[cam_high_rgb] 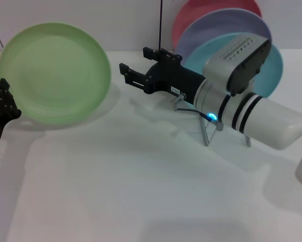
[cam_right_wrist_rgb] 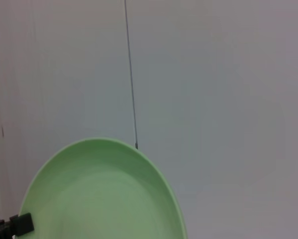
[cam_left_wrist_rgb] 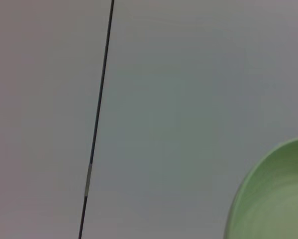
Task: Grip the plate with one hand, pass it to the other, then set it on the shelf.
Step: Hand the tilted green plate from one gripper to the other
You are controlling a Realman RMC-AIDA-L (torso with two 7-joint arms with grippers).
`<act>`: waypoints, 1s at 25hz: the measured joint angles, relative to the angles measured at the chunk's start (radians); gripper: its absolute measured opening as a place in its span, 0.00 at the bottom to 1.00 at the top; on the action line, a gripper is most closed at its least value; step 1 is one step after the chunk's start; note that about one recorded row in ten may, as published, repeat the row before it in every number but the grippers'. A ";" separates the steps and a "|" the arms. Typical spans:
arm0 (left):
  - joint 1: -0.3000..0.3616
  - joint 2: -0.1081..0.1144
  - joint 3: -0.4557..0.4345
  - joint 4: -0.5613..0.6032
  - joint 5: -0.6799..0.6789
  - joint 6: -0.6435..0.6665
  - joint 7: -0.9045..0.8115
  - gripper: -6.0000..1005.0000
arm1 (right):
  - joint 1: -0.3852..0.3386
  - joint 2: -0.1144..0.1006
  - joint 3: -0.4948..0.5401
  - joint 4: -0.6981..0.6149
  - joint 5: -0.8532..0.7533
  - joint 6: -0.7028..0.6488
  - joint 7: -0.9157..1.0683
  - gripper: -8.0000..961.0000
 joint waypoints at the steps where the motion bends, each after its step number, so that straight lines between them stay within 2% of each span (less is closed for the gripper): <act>1: 0.001 0.000 -0.010 -0.001 0.008 0.000 0.000 0.04 | 0.004 0.000 0.000 0.001 0.000 -0.007 0.000 0.79; 9: 0.001 0.000 -0.029 -0.012 0.046 -0.008 0.001 0.04 | 0.045 0.000 0.000 0.011 0.000 -0.087 0.001 0.79; 25: -0.006 0.000 -0.030 -0.028 0.070 -0.016 0.001 0.04 | 0.097 0.000 -0.035 0.011 0.015 -0.164 0.026 0.79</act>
